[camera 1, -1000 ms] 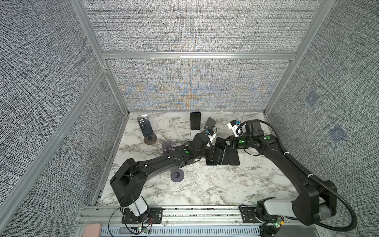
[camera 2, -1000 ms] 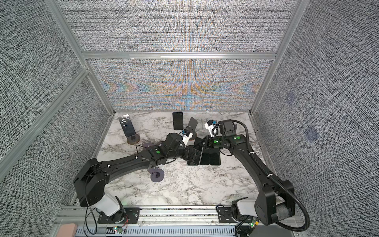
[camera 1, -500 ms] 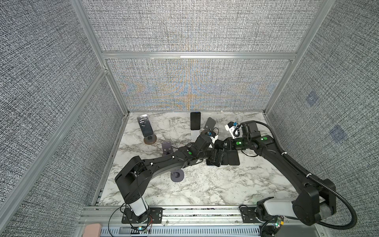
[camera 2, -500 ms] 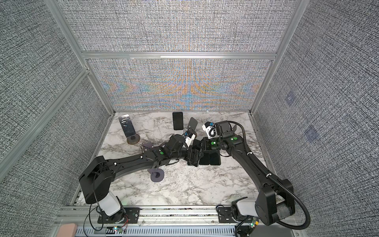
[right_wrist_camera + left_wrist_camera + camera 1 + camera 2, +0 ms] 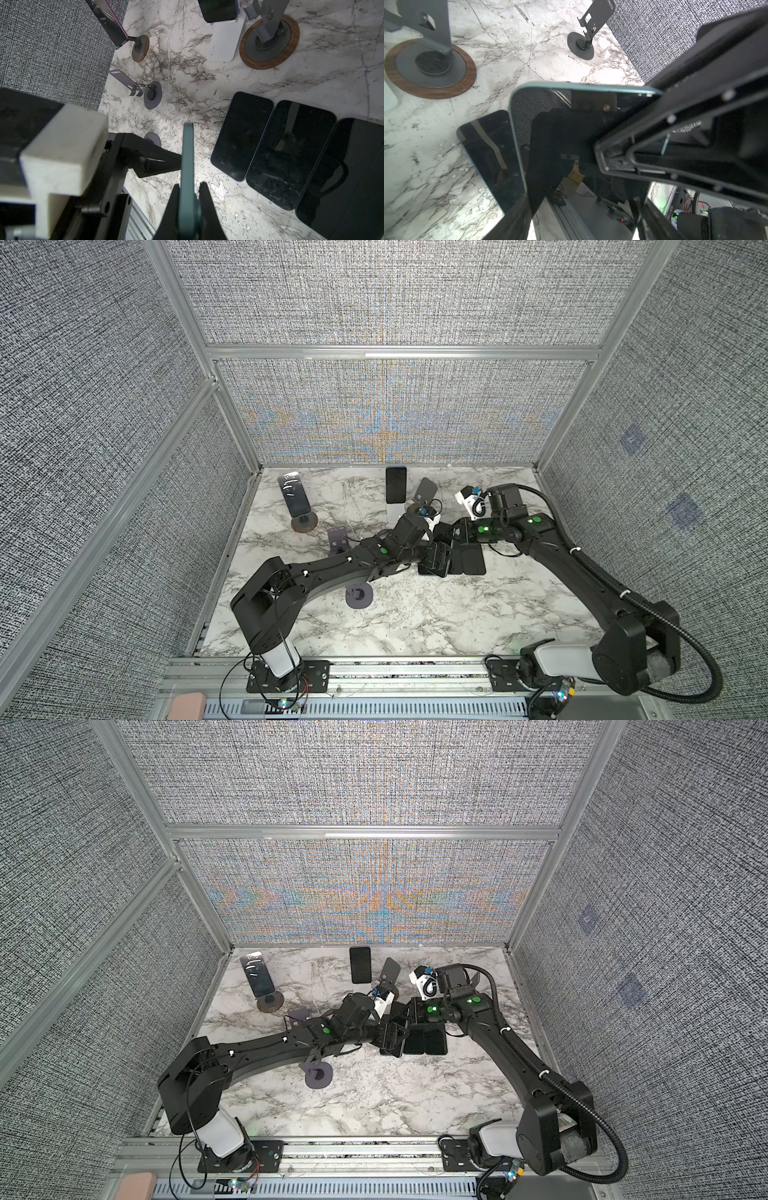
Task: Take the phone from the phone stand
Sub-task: 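Carry the green-edged phone toward the left gripper and hand it over, then lower the green-edged phone beside the blue-edged phone with the left gripper while right withdraws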
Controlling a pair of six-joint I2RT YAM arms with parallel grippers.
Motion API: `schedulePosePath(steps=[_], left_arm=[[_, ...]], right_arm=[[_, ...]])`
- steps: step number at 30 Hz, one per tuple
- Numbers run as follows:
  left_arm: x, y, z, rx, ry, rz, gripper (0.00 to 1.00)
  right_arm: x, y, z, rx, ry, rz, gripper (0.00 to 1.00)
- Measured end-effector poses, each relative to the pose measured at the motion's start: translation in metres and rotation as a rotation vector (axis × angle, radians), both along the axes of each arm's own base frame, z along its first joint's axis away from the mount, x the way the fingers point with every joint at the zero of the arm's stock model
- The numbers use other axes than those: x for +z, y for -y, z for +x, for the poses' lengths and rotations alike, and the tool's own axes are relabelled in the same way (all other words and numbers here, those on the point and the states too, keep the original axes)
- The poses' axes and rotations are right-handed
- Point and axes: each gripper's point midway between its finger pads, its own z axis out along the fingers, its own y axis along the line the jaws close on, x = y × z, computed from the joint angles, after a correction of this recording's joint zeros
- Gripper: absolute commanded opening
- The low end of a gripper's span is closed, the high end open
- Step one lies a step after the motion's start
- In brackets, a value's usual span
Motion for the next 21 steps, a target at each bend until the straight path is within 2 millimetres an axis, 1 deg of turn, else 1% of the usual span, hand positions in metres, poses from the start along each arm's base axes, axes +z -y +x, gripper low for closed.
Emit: schedulePosePath(steps=[3,5,10,13,15,18,21], left_arm=[[0.001,-0.002,0.001,0.009,0.002,0.0,0.66],[-0.002,-0.003,0.0,0.011,-0.004,0.006,0.65],[-0.009,-0.009,0.001,0.04,-0.017,0.031,0.63],[-0.014,-0.013,-0.001,0.043,-0.026,0.041,0.62],[-0.019,-0.017,-0.002,0.054,-0.035,0.049,0.6],[-0.024,-0.025,-0.001,0.091,-0.045,0.062,0.56],[-0.03,-0.038,0.006,0.164,-0.053,0.093,0.52]], right_arm=[[0.002,-0.002,0.001,0.003,0.003,0.015,0.22],[0.004,-0.004,0.001,0.011,0.009,0.026,0.29],[0.006,-0.007,0.002,0.02,0.005,0.04,0.55],[0.009,-0.008,0.004,0.023,0.012,0.045,0.66],[0.011,-0.008,0.005,0.022,0.017,0.045,0.71],[0.011,-0.003,0.008,-0.004,0.026,0.022,0.71],[0.011,0.009,0.011,-0.056,0.044,-0.018,0.72]])
